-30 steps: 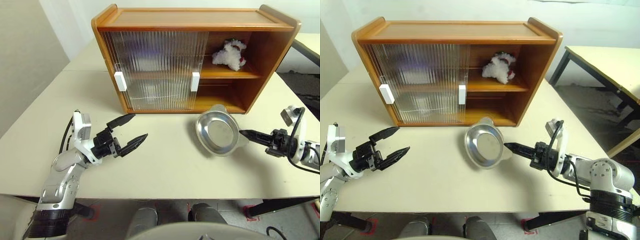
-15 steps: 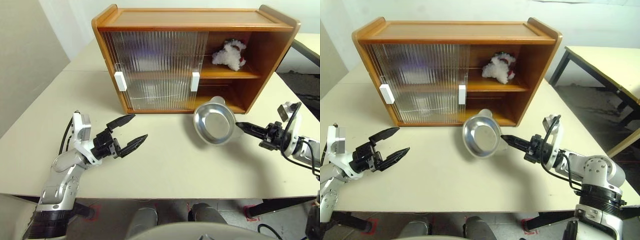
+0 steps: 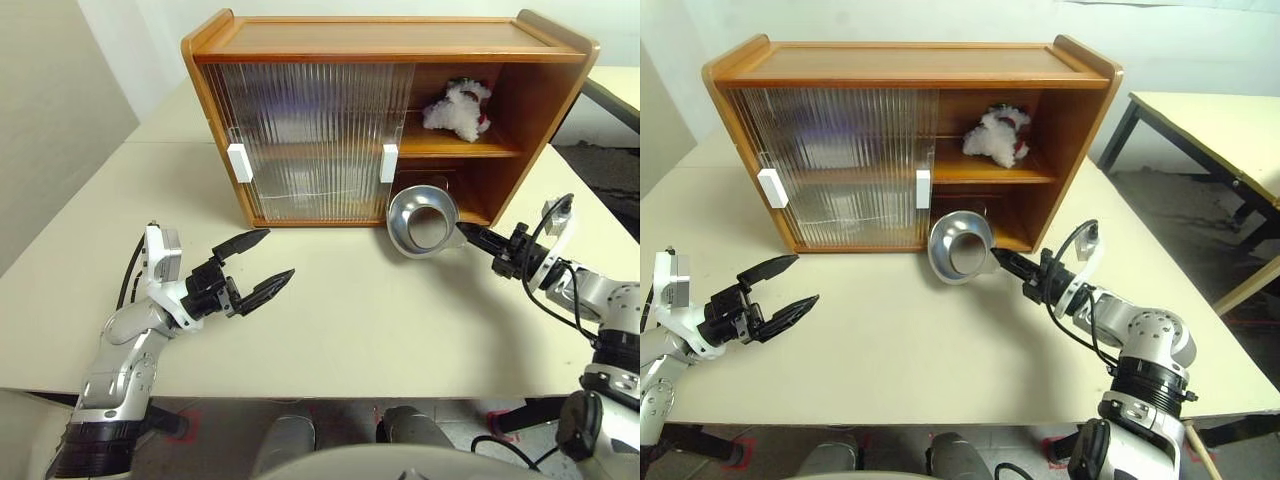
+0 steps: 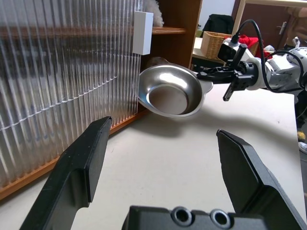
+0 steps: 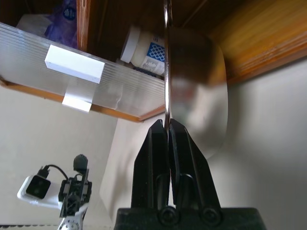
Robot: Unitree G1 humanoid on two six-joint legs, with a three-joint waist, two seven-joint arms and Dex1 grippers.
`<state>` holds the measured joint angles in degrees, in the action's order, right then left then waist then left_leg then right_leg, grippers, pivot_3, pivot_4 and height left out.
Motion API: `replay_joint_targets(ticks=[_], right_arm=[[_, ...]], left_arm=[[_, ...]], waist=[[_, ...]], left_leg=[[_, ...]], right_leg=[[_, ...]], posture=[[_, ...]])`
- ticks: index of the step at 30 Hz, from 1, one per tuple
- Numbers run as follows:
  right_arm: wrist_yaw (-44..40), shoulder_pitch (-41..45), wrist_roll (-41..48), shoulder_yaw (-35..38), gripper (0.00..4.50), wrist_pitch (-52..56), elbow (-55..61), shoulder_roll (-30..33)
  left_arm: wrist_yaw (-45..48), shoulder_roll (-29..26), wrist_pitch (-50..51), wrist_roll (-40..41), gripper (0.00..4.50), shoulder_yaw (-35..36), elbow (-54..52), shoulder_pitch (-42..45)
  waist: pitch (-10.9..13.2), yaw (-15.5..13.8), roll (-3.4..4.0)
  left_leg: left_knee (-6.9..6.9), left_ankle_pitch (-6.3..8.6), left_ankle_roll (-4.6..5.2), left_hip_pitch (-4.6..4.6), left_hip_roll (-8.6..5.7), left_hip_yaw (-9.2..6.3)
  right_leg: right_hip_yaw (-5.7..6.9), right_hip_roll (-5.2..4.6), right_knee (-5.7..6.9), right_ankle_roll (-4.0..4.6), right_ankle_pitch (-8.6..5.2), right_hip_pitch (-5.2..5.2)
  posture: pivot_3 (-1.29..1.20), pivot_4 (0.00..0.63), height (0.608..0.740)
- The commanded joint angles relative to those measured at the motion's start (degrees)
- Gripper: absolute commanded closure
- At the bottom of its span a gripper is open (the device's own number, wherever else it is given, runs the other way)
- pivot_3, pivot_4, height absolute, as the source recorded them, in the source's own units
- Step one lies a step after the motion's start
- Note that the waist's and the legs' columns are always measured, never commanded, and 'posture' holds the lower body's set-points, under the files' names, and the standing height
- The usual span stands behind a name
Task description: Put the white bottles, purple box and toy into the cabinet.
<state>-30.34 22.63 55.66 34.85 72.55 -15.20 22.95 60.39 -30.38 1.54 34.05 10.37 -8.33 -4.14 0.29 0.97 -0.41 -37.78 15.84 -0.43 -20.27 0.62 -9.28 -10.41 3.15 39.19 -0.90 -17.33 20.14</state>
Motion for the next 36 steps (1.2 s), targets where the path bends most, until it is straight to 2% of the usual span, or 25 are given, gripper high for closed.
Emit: replay_joint_targets(ticks=[1,10,17,21,25,36], right_arm=[[2.4,1.5,0.1,0.7,4.46,-2.9,-0.7,-1.6],[6.6,4.6,1.9,3.5,4.46,-6.1,-4.2,-3.1],[10.5,7.1,0.9,5.0,4.46,-13.3,-9.0,-4.5],[11.2,7.9,-0.5,3.6,4.46,-16.3,-11.0,-5.0],[12.6,9.6,-3.6,2.6,4.46,-23.6,-13.9,-6.8],[10.6,10.8,-6.5,-1.7,4.46,-29.3,-16.9,-8.1]], left_arm=[[0.0,-0.3,0.0,-0.5,0.0,-0.1,-0.3,0.1],[0.0,-0.5,0.2,-0.6,0.0,-0.1,-0.7,-0.1],[0.1,-0.8,0.3,-0.5,0.0,0.0,-1.1,-0.4],[0.1,-0.9,0.4,-0.5,0.0,0.0,-1.1,-0.5],[0.2,-0.9,0.3,-0.5,0.0,-0.1,-0.8,-0.2],[-0.8,-0.4,0.4,-0.9,0.0,-0.8,-2.2,-0.7]], waist=[[0.0,0.2,0.01],[0.0,0.4,0.04],[0.0,0.5,0.07],[0.0,0.5,0.07],[0.0,0.7,0.1],[0.0,0.7,0.13]], left_leg=[[0.0,0.0,0.0,0.0,0.0,-0.01],[0.02,0.01,0.01,-0.01,0.01,-0.09],[0.05,0.01,0.02,-0.02,0.02,-0.13],[0.06,0.03,0.04,-0.04,0.02,-0.16],[0.08,0.05,0.08,-0.03,0.04,-0.2],[0.08,0.07,0.11,-0.06,0.04,-0.26]], right_leg=[[0.0,0.0,0.0,0.0,0.01,0.0],[0.01,0.0,-0.01,0.0,0.01,0.01],[0.01,-0.01,-0.01,-0.01,0.01,0.03],[0.02,-0.01,-0.01,-0.01,0.01,0.04],[0.04,-0.01,-0.01,0.0,0.02,0.05],[0.08,-0.01,-0.02,0.0,0.03,0.05]], posture=[[-0.02,0.0,0.74],[-0.02,0.003,0.74],[-0.02,0.004,0.74],[-0.02,0.004,0.74],[-0.02,0.001,0.74],[-0.01,0.002,0.74]])
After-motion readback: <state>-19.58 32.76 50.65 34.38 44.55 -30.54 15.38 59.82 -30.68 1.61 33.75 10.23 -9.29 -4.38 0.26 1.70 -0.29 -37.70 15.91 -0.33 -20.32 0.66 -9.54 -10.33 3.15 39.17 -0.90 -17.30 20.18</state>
